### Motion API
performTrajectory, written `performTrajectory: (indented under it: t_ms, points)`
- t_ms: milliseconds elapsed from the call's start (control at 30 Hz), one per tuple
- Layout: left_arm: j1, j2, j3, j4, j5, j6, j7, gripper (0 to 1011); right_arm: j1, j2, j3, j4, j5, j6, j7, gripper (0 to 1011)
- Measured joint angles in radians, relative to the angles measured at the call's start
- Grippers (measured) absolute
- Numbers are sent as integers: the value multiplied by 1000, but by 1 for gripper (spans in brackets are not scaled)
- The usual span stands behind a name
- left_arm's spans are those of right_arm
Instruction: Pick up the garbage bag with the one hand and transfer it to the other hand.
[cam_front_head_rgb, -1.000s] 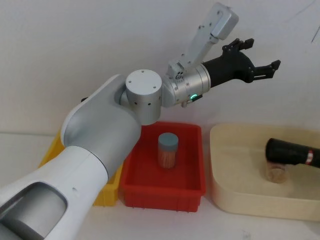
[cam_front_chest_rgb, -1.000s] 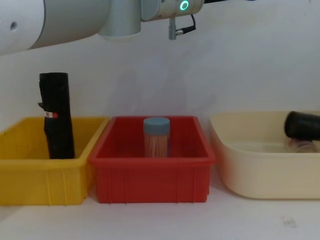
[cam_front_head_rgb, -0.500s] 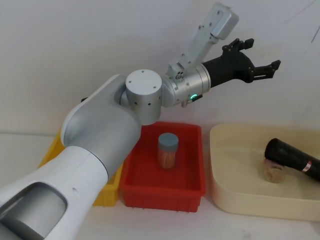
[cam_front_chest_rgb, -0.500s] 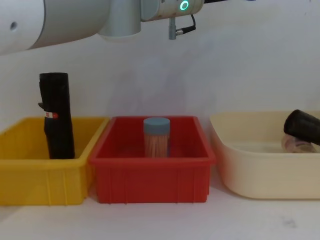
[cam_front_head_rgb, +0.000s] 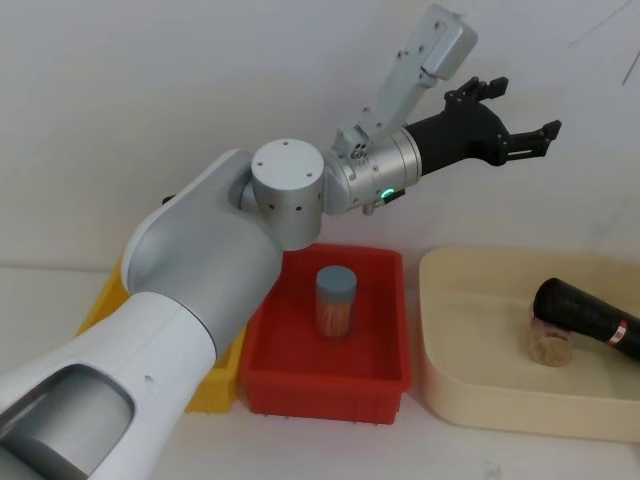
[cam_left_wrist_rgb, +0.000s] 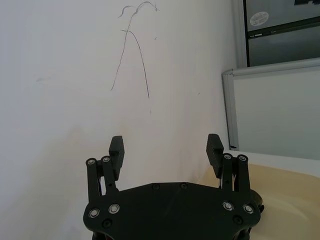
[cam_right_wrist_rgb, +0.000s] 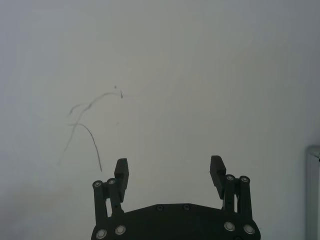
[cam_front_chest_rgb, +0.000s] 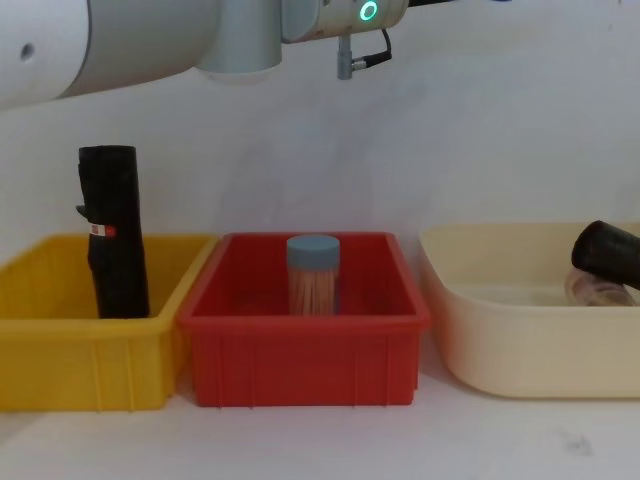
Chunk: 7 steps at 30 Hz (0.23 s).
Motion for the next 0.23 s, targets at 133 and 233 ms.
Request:
performTrajectory:
  t_ms: [133, 233]
  points:
    - [0, 0, 0, 0, 0, 0, 0, 1001, 3, -3, 11, -8, 10, 5, 4, 1004]
    - [0, 0, 0, 0, 0, 0, 0, 1001, 5, -4, 17, -12, 17, 8, 7, 1005]
